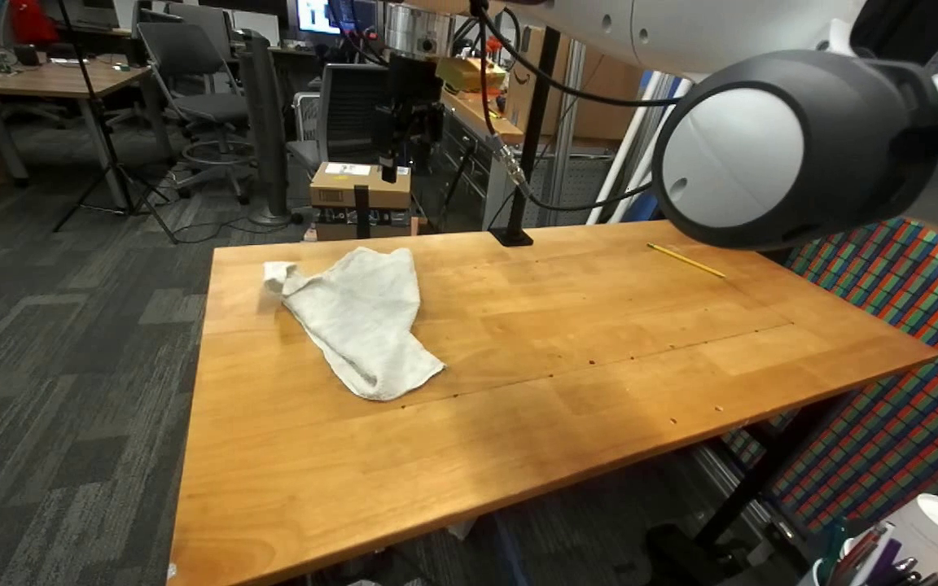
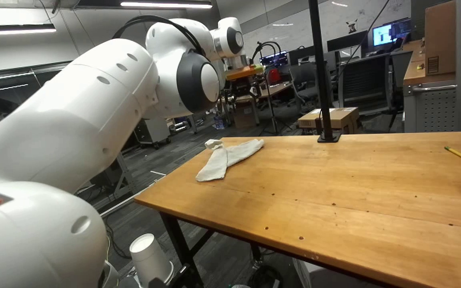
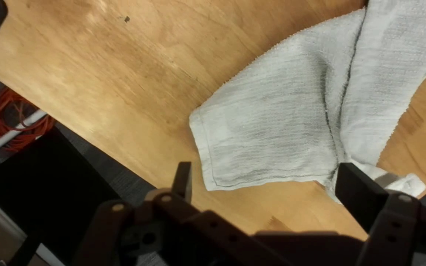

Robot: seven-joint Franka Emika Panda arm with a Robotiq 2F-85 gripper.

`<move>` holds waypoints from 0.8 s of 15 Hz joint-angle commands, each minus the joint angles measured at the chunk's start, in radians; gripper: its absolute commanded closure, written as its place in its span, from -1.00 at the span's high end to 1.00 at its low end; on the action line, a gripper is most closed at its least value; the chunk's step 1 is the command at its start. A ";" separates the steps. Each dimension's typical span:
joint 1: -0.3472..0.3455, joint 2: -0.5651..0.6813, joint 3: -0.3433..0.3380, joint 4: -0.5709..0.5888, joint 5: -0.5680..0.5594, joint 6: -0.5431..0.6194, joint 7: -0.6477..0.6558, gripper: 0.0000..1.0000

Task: Fold the white towel on the table.

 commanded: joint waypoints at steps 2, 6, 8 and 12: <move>-0.013 0.034 -0.003 0.017 -0.012 0.030 -0.010 1.00; -0.018 0.060 -0.006 0.019 -0.013 0.049 -0.010 1.00; -0.017 0.075 -0.010 0.017 -0.016 0.060 -0.009 1.00; -0.013 0.096 -0.018 0.018 -0.023 0.069 -0.011 1.00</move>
